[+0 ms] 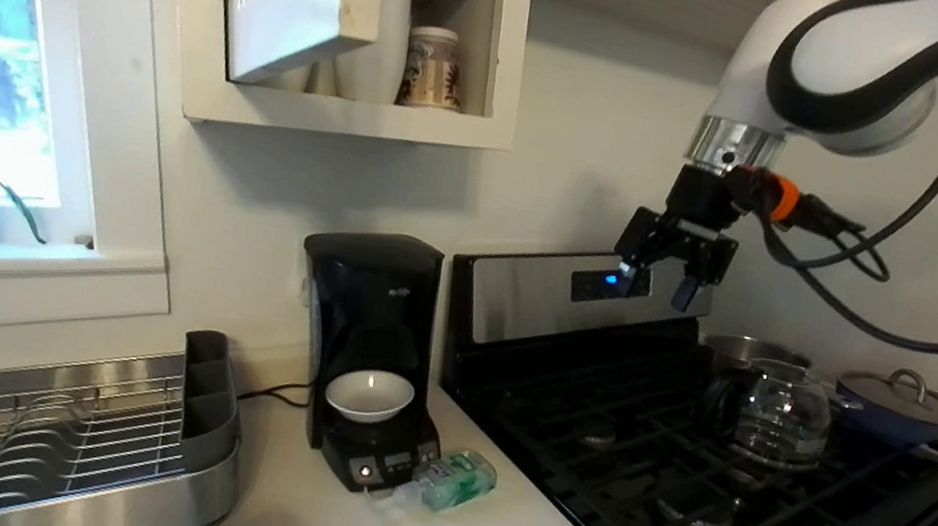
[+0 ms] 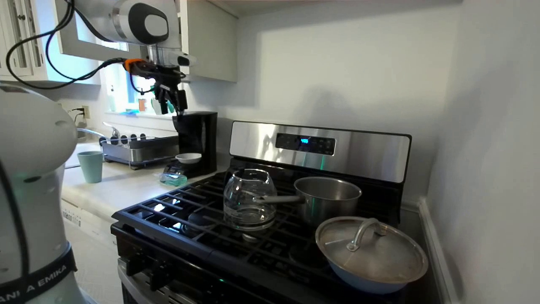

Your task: Put the white plate on the drip tray of the coffee machine

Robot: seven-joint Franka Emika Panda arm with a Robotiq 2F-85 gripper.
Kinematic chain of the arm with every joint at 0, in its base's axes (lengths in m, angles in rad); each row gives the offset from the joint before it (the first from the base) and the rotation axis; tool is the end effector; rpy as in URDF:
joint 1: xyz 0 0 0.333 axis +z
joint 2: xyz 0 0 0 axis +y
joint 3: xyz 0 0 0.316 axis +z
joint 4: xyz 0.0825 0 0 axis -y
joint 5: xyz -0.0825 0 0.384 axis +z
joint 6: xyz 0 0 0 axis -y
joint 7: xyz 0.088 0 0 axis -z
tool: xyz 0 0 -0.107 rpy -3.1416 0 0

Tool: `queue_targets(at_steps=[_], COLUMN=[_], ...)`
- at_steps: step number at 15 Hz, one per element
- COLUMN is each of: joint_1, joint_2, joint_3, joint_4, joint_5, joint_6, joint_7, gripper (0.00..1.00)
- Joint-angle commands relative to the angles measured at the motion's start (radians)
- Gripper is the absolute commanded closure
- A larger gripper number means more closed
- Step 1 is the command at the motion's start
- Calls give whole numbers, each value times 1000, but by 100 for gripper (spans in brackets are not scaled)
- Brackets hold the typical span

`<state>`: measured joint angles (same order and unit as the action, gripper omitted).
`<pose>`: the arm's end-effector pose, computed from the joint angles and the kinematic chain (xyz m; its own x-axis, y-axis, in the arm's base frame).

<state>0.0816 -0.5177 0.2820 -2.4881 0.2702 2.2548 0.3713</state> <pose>0.3871 0.1624 0.4883 0.9612 -0.1829 0.2065 -0.1422 -0.9700 -0.1974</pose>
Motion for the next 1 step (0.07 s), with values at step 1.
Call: queue_targets(at_steps=[1], joint_1=[22], joint_2=[-9], joint_3=[-20], joint_4=[-7], joint_5=[-15], joint_6=[-1], joint_7=[13], gripper=[0])
